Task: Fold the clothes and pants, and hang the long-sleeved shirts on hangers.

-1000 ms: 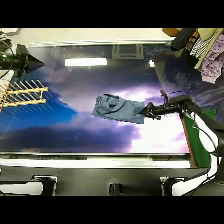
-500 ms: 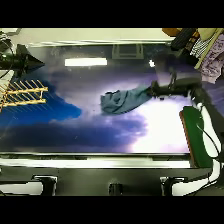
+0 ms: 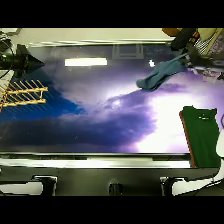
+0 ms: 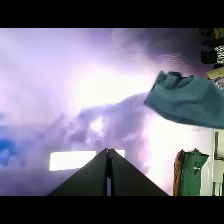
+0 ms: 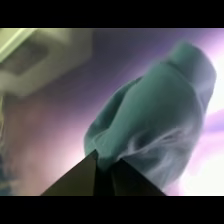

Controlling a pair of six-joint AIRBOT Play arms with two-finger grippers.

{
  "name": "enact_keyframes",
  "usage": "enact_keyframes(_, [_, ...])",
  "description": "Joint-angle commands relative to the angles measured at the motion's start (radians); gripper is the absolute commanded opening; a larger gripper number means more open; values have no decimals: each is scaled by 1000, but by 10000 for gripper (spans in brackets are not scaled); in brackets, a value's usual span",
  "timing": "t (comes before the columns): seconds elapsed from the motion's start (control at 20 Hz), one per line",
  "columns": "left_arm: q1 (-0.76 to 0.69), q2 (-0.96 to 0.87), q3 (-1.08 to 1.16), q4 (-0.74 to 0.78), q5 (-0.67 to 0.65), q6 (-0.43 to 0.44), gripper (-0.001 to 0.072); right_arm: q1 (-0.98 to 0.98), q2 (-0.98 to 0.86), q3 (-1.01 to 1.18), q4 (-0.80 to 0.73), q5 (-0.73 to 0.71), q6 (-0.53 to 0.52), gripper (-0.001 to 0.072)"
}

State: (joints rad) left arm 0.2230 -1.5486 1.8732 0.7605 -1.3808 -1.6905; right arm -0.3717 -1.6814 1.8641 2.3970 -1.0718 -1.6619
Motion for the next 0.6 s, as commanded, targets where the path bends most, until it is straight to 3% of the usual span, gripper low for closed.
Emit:
enact_keyframes(0.0, [0, 0, 0, 0, 0, -1, 15, -127, 0, 67, -35, 35, 31, 26])
enact_keyframes(0.3, [0, 0, 0, 0, 0, -13, 15, -279, 0, 75, -117, 63, 69, 26])
enact_keyframes(0.55, [0, 0, 0, 0, 0, -23, 15, -375, 5, 74, -133, -253, 92, 26])
